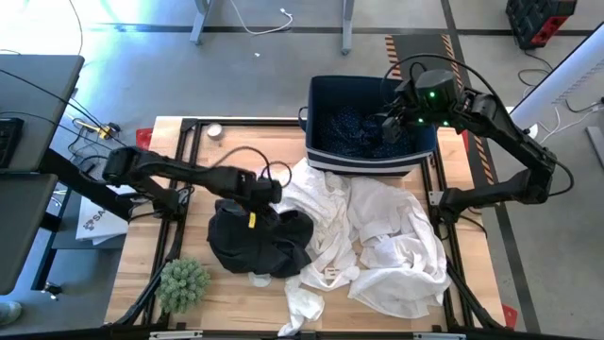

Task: Sort clothes
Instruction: Put the black shorts into the blue laundry organizer

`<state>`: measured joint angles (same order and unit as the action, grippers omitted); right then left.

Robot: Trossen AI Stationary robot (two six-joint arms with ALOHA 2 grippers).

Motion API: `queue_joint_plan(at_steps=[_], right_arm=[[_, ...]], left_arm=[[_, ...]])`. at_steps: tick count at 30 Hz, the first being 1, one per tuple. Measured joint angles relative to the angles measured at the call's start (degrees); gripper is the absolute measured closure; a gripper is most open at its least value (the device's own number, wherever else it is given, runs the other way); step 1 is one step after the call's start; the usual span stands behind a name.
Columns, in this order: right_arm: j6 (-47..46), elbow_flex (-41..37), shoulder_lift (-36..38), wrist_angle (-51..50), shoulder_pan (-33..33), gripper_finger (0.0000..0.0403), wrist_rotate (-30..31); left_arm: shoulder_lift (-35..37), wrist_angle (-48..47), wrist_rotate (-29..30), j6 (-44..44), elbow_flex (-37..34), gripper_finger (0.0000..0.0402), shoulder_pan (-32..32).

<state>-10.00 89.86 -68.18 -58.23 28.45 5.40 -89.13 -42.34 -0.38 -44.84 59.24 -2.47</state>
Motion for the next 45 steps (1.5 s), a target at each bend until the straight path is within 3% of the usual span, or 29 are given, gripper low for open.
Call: queue_joint_plan(at_steps=[4, 10, 14, 16, 18, 25, 32, 39, 45], right_arm=[[-0.3, 0.0, 0.0, 0.0, 0.0, 0.0225, 0.0], [-0.7, 0.0, 0.0, -0.1, 0.0, 0.0225, 0.0], [-2.4, 0.0, 0.0, -0.2, 0.0, 0.0225, 0.0], [-3.1, 0.0, 0.0, -0.2, 0.0, 0.0225, 0.0], [-3.4, 0.0, 0.0, -0.1, 0.0, 0.0225, 0.0], [-1.8, 0.0, 0.0, 2.7, 0.0, 0.0225, 0.0], [0.0, 0.0, 0.0, 9.7, 0.0, 0.0225, -0.1], [1.0, 0.0, -0.1, 11.3, 0.0, 0.0225, -0.1], [-0.3, 0.0, -0.1, 9.1, 0.0, 0.0225, -1.3]], left_arm=[[-5.3, 3.2, 3.0, -3.4, -2.9, 0.0163, -0.3], [-13.4, 5.1, -3.4, 0.2, -2.6, 0.0191, -0.5], [-13.3, 1.7, -5.8, 2.3, -2.6, 0.0281, -0.9], [-11.0, -1.8, -6.0, 4.4, -2.9, 0.0348, -0.9], [-8.0, -6.6, -4.5, 4.9, -2.8, 0.0382, -0.7], [7.0, -27.5, -0.4, 6.6, 4.2, 0.0375, 0.7], [17.0, -30.0, -0.2, 3.2, 13.8, 0.0374, 2.8], [16.5, -23.5, 9.2, 4.4, 12.9, 0.0351, 5.0], [13.3, -24.2, -0.1, 7.5, 11.4, 0.0271, 9.8]])
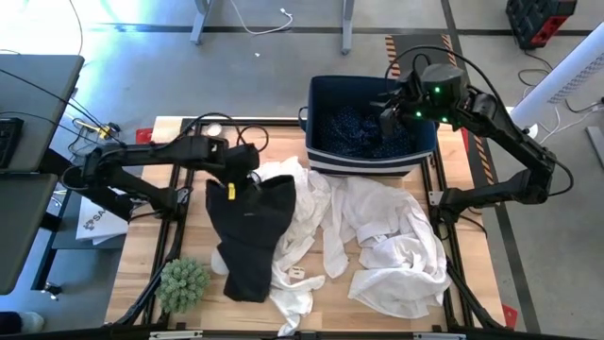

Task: Sort clothes
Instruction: Put the black shorts into the blue laundry organizer

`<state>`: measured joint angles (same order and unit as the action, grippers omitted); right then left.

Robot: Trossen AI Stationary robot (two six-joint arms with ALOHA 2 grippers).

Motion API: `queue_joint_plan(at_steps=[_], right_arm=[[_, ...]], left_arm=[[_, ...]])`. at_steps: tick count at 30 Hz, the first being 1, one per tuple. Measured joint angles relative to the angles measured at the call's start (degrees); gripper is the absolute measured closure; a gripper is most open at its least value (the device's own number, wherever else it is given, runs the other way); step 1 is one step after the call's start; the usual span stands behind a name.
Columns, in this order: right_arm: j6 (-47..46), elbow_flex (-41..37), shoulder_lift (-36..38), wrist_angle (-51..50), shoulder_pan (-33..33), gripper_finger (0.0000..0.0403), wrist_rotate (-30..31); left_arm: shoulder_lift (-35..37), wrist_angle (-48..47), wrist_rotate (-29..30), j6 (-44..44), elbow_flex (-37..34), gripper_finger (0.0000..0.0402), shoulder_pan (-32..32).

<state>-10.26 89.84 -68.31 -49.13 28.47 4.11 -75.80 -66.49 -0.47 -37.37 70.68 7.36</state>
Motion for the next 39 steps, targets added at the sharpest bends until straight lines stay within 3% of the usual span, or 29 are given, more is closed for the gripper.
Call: queue_joint_plan(at_steps=[5, 9, 13, 16, 20, 24, 29, 30, 34, 39], right_arm=[[-0.2, 0.0, 0.0, -2.0, 0.0, 0.0225, -1.7], [-0.2, 0.0, 0.0, -3.6, 0.0, 0.0225, -1.8], [-0.2, 0.0, 0.0, -4.6, 0.0, 0.0225, -1.8], [-0.2, 0.0, 0.0, -4.6, 0.0, 0.0225, -1.8], [0.0, 0.0, 0.0, -4.5, 0.0, 0.0225, -1.8], [-0.1, 0.0, 0.0, -4.4, 0.0, 0.0225, -1.8], [-0.2, 0.0, 0.0, -4.4, 0.0, 0.0225, -1.8], [-0.2, 0.0, 0.0, -4.4, 0.0, 0.0225, -1.8], [-0.2, 0.0, 0.0, -4.0, 0.0, 0.0225, -1.8], [0.2, 0.0, 0.1, -0.8, 0.0, 0.0225, -6.8]], left_arm=[[1.5, -2.6, -7.3, -2.6, 0.0, 0.0189, 1.1], [2.3, -6.8, -9.6, -8.0, 0.0, 0.0154, -1.6], [2.2, -8.2, -5.6, -10.3, -2.8, 0.015, -5.0], [2.1, -2.6, -1.4, -11.3, -8.6, 0.0149, -5.9], [1.6, 7.0, -0.6, -14.6, -18.8, 0.0151, -5.4], [0.2, 12.9, -0.7, -16.6, -25.5, 0.0199, -5.1], [-0.6, 17.0, -1.0, -14.6, -26.9, 0.0367, -4.9], [-0.4, 16.4, -1.1, -13.9, -26.3, 0.0381, -4.6], [1.5, 9.0, -0.9, -9.9, -19.7, 0.0387, -4.4], [3.8, -8.4, 1.1, -5.8, -2.8, 0.0395, -4.4]])
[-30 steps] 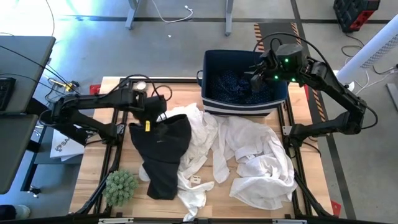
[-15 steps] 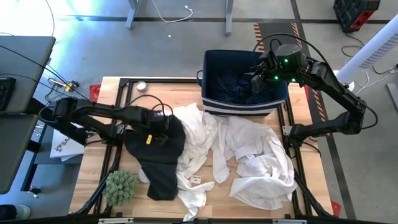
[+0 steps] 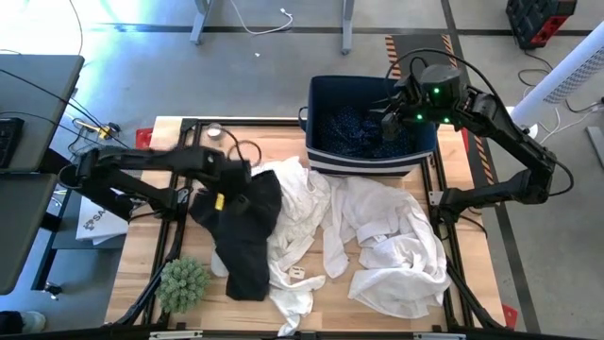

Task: Sort clothes
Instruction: Put the black shorts into the blue laundry organizer

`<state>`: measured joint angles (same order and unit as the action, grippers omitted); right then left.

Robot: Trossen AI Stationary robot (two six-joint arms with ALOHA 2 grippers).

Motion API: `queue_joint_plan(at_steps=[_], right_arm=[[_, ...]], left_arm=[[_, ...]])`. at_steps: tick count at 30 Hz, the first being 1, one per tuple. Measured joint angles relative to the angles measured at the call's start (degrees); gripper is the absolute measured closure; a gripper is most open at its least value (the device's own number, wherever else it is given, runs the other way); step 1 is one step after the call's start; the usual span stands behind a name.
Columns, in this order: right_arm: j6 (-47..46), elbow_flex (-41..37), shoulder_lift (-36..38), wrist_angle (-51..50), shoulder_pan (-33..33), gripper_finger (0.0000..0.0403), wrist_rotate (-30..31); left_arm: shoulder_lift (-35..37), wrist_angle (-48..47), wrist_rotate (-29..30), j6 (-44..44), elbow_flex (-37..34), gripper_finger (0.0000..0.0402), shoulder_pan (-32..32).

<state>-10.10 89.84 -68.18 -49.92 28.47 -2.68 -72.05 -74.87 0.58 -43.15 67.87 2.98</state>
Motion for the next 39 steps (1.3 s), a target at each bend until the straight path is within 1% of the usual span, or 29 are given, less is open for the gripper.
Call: queue_joint_plan(at_steps=[3, 5, 7, 8, 10, 12, 16, 19, 22, 23, 25, 27, 29, 31, 33, 35, 37, 39], right_arm=[[1.4, 0.0, 0.0, 4.7, 0.0, 0.0225, -8.5], [1.4, 0.0, -0.4, 9.6, -0.1, 0.0225, -15.0], [0.5, 0.0, -1.2, 14.5, -0.5, 0.0225, -20.7], [-0.2, 0.0, -1.7, 17.3, -0.9, 0.0225, -22.5], [-0.3, 0.0, -2.9, 22.9, -2.3, 0.0225, -24.6], [0.0, 0.0, -4.3, 28.4, -3.9, 0.0223, -24.8], [-0.3, 0.0, -7.8, 37.2, -6.7, 0.0202, -24.5], [-0.3, 0.0, -10.2, 42.1, -8.1, 0.0165, -24.3], [0.9, 0.0, -12.2, 46.0, -9.0, 0.0122, -23.7], [1.3, 0.0, -12.8, 47.0, -9.3, 0.0109, -22.4], [1.7, 0.0, -13.8, 48.1, -10.2, 0.0089, -17.8], [2.9, 0.0, -14.6, 48.4, -11.1, 0.0079, -13.6], [4.2, 0.0, -15.7, 48.5, -11.8, 0.0077, -14.0], [4.5, 0.0, -16.8, 48.6, -12.6, 0.0076, -17.4], [2.5, 0.0, -17.5, 48.7, -13.5, 0.0079, -20.5], [0.6, 0.0, -17.9, 48.7, -14.2, 0.0096, -21.3], [0.0, 0.0, -18.0, 48.4, -14.6, 0.0136, -21.3], [-0.4, 0.0, -17.7, 48.4, -14.7, 0.0203, -21.2]], left_arm=[[0.5, -6.3, 3.4, 1.5, 12.8, 0.0396, 0.0], [0.7, -5.8, 6.0, 2.8, 21.1, 0.0396, 0.0], [0.7, -3.4, 8.6, 3.9, 28.2, 0.0396, 0.0], [0.7, -0.9, 9.8, 4.9, 31.3, 0.0396, 0.0], [0.7, 5.4, 12.3, 7.9, 35.8, 0.0396, 0.0], [0.7, 11.7, 14.9, 10.9, 38.6, 0.0396, 0.0], [0.6, 25.3, 18.4, 18.0, 39.7, 0.0397, 0.0], [-0.6, 33.0, 19.7, 22.6, 39.7, 0.0397, 0.0], [-2.4, 38.3, 19.5, 25.6, 39.6, 0.0397, 0.5], [-3.1, 39.6, 19.4, 26.0, 39.6, 0.0398, 0.7], [-4.8, 42.2, 19.0, 26.6, 39.6, 0.0398, 1.0], [-6.8, 45.7, 17.3, 27.8, 39.6, 0.0398, 1.5], [-8.9, 49.2, 14.7, 28.8, 39.6, 0.0398, 2.0], [-11.1, 51.7, 12.7, 28.8, 39.6, 0.0398, 2.5], [-13.1, 53.3, 10.6, 28.8, 39.6, 0.0398, 3.0], [-15.0, 54.3, 9.6, 28.8, 39.6, 0.0398, 3.4], [-16.2, 54.8, 9.0, 28.7, 39.6, 0.0398, 3.5], [-16.7, 55.6, 9.0, 28.6, 39.6, 0.0392, 3.4]])
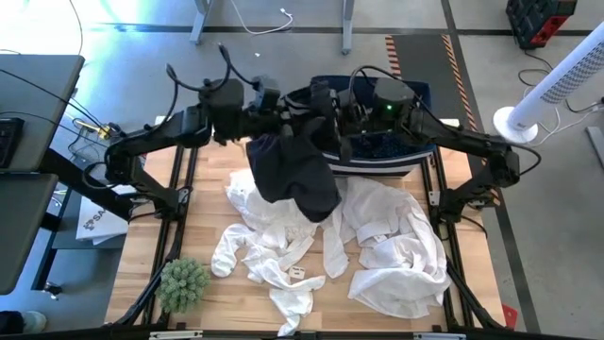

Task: Sort clothes
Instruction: Put the black shorts into the blue laundry organizer

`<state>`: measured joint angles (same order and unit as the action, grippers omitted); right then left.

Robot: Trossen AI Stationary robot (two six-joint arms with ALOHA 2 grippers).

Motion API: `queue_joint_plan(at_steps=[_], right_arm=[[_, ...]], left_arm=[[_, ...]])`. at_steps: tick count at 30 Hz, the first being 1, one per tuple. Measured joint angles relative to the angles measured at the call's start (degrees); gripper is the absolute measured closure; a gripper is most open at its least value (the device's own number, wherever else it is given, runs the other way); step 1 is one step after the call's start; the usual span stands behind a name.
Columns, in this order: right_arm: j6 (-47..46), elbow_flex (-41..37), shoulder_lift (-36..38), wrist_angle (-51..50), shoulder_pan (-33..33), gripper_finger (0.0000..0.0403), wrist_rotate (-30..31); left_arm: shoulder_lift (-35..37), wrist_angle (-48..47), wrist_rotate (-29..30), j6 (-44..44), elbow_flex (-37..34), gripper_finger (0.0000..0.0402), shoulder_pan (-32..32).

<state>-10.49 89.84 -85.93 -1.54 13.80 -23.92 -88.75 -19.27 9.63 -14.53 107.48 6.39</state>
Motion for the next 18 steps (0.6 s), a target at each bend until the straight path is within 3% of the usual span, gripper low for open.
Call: queue_joint_plan(at_steps=[3, 5, 10, 13, 18], right_arm=[[-1.3, 0.0, 1.4, -2.4, 0.4, 0.0332, 1.7], [-0.5, 0.0, 3.1, -6.0, 1.1, 0.0376, 4.9], [3.8, 0.0, 9.9, -12.3, 4.2, 0.0369, 18.7], [9.1, 0.0, 13.9, -12.5, 7.3, 0.0376, 26.1], [12.6, 0.0, 16.9, -15.9, 15.9, 0.0376, 28.7]], left_arm=[[0.5, -0.1, 0.4, -0.1, 0.0, 0.0361, 0.0], [1.2, -0.9, 1.0, 0.5, 0.0, 0.0327, 0.0], [5.6, -8.4, 5.4, -0.4, 0.0, 0.0245, 0.0], [7.9, -14.6, 8.9, -2.1, 0.0, 0.0218, -0.3], [10.5, -19.7, 13.1, -3.9, 0.0, 0.0208, -1.8]])
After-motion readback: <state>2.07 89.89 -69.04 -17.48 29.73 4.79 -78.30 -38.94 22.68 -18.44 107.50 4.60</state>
